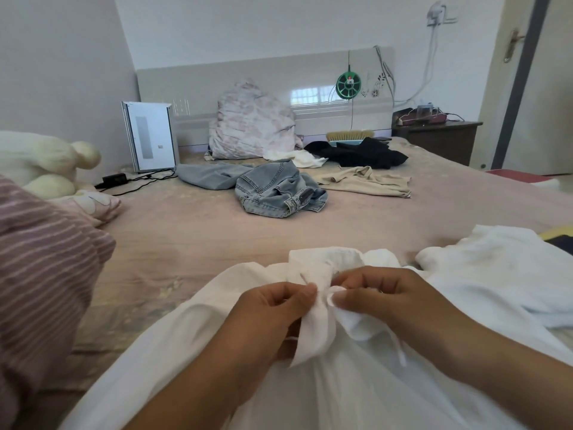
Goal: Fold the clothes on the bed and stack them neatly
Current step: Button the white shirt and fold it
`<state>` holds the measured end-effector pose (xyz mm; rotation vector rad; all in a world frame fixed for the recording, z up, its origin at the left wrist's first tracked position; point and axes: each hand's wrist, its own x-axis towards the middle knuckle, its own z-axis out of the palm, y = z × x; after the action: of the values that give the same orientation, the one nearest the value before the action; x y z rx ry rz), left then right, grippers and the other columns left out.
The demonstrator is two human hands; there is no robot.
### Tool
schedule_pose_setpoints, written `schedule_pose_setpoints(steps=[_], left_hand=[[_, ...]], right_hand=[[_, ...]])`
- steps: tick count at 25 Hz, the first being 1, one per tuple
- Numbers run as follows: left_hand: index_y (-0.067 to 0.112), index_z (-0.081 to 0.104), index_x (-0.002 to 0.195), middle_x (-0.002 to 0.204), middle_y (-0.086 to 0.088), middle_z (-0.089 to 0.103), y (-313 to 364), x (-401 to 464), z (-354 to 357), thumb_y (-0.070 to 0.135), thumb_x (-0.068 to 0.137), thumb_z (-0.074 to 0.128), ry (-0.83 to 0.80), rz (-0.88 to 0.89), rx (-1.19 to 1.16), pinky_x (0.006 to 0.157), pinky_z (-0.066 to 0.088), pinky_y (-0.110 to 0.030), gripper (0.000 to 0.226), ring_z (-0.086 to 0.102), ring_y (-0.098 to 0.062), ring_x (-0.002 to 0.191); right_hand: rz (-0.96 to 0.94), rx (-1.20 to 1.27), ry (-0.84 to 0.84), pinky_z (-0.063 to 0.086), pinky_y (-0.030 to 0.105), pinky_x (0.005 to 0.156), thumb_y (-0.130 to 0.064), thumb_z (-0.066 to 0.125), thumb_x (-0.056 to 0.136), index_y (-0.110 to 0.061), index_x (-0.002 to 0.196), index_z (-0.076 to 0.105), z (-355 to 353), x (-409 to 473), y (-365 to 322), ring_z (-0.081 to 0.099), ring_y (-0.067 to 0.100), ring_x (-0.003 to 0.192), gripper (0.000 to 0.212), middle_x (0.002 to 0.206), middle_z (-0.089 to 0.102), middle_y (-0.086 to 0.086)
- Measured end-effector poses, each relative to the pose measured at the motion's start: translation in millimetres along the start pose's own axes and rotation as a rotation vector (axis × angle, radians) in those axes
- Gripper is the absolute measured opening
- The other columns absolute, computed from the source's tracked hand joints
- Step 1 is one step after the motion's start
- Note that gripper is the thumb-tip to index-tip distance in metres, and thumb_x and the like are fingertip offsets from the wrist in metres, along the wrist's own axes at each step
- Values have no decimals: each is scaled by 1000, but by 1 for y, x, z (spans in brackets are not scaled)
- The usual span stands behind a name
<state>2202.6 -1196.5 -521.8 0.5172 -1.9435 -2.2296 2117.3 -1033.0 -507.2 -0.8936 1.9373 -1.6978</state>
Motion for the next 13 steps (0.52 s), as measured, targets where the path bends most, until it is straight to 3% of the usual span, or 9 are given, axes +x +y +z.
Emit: schedule_pose_setpoints(steps=[2, 3, 6, 8, 11, 13], left_hand=[[1, 70, 103, 84, -13, 66, 0, -1, -3, 16, 97, 62, -41, 3, 34, 66, 53, -29, 18, 55, -17, 64], [2, 68, 105, 82, -12, 64, 1, -1, -4, 14, 96, 63, -42, -2, 39, 63, 51, -27, 16, 51, -15, 60], [2, 68, 109, 83, -11, 65, 1, -1, -6, 13, 96, 64, -73, -18, 66, 61, 49, -25, 17, 49, -13, 58], [3, 68, 110, 86, -12, 65, 1, -2, -7, 11, 97, 63, -100, -21, 72, 62, 50, -26, 16, 51, -14, 60], [6, 70, 108, 85, -10, 66, 2, -2, -5, 15, 97, 64, -86, -13, 94, 62, 48, -25, 15, 50, -13, 60], [9, 74, 102, 88, -11, 71, 2, -3, -1, 22, 94, 69, -42, 36, 167, 65, 49, -27, 16, 58, -15, 65]], right_hand=[[6, -6, -80, 40, 22, 99, -8, 74, 90, -10, 68, 66, -7, 1, -7, 57, -10, 114, 24, 112, 71, -12], [0, 9, -107, 39, 21, 103, -4, 71, 91, -8, 67, 63, -11, 2, -9, 55, -10, 120, 26, 118, 71, -10], [-24, 27, -135, 42, 26, 102, 3, 63, 94, -5, 65, 54, -20, 2, -10, 59, 0, 121, 32, 117, 73, 0], [-36, -12, -159, 42, 24, 102, 3, 64, 94, -4, 69, 58, -22, 3, -8, 59, 0, 122, 27, 119, 71, -1], [-35, -79, -173, 47, 25, 89, 2, 66, 94, -3, 77, 63, -22, 6, -3, 65, 7, 93, 18, 97, 71, 1], [-31, -108, -158, 46, 25, 77, 0, 67, 94, -4, 81, 66, -20, 6, -1, 59, 9, 77, 14, 82, 66, 3]])
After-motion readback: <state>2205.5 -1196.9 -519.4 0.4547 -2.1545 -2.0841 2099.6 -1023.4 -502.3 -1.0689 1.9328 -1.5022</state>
